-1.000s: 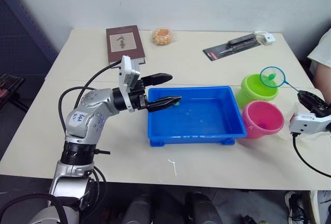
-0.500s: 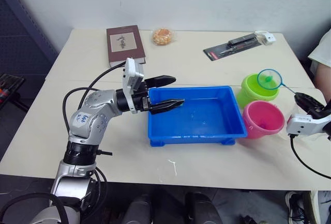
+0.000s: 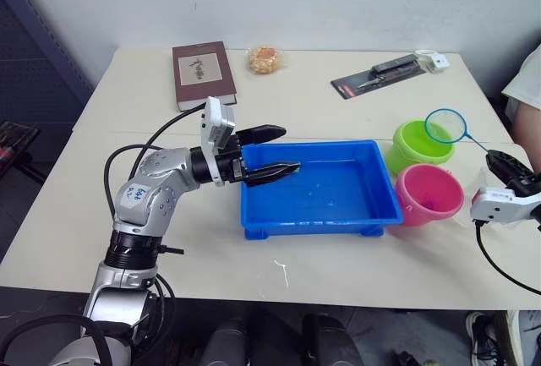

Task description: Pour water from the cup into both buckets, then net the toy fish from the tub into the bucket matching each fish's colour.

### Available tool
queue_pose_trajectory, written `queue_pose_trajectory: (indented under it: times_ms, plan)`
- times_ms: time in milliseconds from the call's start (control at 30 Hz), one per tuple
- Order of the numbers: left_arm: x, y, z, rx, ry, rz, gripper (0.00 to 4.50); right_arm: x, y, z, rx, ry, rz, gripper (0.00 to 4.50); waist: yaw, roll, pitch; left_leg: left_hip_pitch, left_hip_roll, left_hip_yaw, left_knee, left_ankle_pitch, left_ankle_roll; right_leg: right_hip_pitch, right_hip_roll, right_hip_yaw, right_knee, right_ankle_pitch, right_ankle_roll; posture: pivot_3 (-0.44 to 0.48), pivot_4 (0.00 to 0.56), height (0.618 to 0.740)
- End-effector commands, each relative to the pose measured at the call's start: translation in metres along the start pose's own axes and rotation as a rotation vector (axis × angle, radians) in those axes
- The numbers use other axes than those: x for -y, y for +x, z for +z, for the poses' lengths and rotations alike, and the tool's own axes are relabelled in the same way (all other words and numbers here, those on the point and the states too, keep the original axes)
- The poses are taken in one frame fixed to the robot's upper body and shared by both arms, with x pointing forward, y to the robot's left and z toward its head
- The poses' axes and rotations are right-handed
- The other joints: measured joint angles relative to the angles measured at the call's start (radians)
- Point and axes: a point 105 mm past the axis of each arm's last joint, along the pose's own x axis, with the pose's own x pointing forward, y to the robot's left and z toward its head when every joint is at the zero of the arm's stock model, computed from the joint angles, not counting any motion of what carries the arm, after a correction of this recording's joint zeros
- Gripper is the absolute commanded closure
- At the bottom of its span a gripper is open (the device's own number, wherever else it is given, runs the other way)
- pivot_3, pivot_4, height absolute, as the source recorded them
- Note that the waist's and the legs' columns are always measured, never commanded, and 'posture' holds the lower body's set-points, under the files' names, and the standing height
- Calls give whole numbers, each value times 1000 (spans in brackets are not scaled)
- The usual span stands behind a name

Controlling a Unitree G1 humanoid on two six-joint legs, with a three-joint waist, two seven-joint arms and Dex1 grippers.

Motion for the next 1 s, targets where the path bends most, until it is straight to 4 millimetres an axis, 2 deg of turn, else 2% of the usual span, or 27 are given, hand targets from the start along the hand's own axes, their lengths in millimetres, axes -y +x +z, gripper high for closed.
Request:
queue_pose_trajectory:
  times_ms: [33, 133, 233, 367, 467, 567, 700, 867, 1000]
  plan:
    - [-4, -16, 8, -16, 62, 19, 9, 35, 2, 0, 20, 228, -118, 4500, -1, 0, 0, 0, 0, 0, 0, 0, 0, 0, 0, 0, 0, 0, 0, 0, 150, 738]
    - [-4, -39, 6, -73, 85, 22, 9, 42, 8, 39, 217, 597, -30, 4500, -9, 0, 0, 1, 1, 0, -1, 0, 0, 0, 1, 0, 0, 0, 0, 0, 150, 738]
    - [-7, -67, 3, -163, 103, 53, 9, 39, 5, 91, 399, 989, 250, 4500, -19, 0, 0, 3, 2, -1, -2, 0, -1, 2, 2, 0, 0, 0, 0, 0, 150, 738]
    - [-9, -88, 4, -246, 113, 90, 9, 34, -1, 138, 490, 1138, 498, 4500, -5, 0, 1, 2, 2, -3, 0, 0, 0, 2, 0, -1, 0, 0, 0, 0, 150, 738]
    - [-11, -96, 4, -289, 109, 113, 9, 21, -4, 159, 448, 1173, 663, 4500, 8, 0, 1, 2, 1, -3, 1, -1, 1, 3, -2, -1, 0, 0, 0, 0, 150, 738]
    - [-8, -95, 5, -335, 123, 106, 9, 3, 4, 160, 287, 1150, 759, 4500, 19, 0, 1, -1, 0, -7, 3, -1, 1, 2, -2, -1, -1, 0, 0, 0, 150, 738]
    - [-1, -87, 5, -347, 126, 76, 9, 0, 4, 159, 259, 1115, 816, 4500, 28, 0, 1, -3, -1, -7, 2, -1, 1, 1, -3, -1, -1, 0, -1, 0, 150, 738]
    - [3, -82, 7, -335, 139, 71, 9, -5, 4, 143, 156, 1097, 875, 4500, 25, 0, 1, -4, -1, -7, 2, -1, 1, 0, -2, -5, -1, 0, 0, 0, 150, 738]
    - [2, -79, 5, -324, 137, 76, 9, -11, 17, 144, 134, 1086, 853, 4500, 19, 0, 1, -3, -1, -6, 2, -1, 1, 0, -1, -5, 0, 0, 0, 0, 150, 738]
